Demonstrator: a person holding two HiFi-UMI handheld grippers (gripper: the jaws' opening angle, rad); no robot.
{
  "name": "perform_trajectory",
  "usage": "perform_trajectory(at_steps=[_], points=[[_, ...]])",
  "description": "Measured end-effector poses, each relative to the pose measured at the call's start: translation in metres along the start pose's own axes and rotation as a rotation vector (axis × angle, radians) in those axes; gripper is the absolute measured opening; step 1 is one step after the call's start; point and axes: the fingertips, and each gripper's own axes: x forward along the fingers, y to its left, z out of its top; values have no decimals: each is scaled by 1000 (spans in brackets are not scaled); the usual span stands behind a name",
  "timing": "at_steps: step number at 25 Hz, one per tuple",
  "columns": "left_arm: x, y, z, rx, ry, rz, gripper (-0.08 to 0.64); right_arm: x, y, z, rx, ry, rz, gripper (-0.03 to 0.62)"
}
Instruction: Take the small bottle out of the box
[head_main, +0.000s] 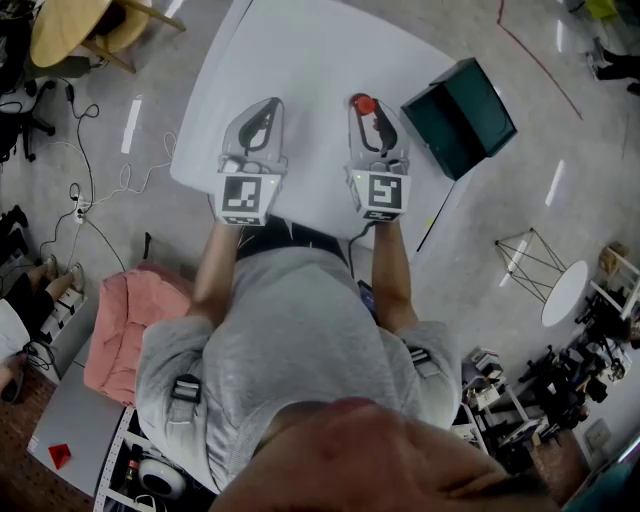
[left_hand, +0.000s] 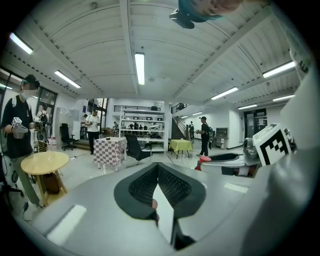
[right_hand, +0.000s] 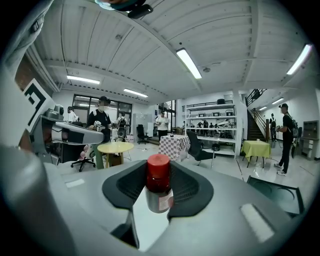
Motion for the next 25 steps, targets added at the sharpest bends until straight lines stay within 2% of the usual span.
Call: perform_trajectory(at_steps=[8, 25], points=[[6, 37, -7, -12, 15, 40, 12, 41, 23, 1, -12, 16, 53, 138], [43, 110, -27, -38, 64, 85, 12, 134, 46, 1, -20, 49, 110, 138]])
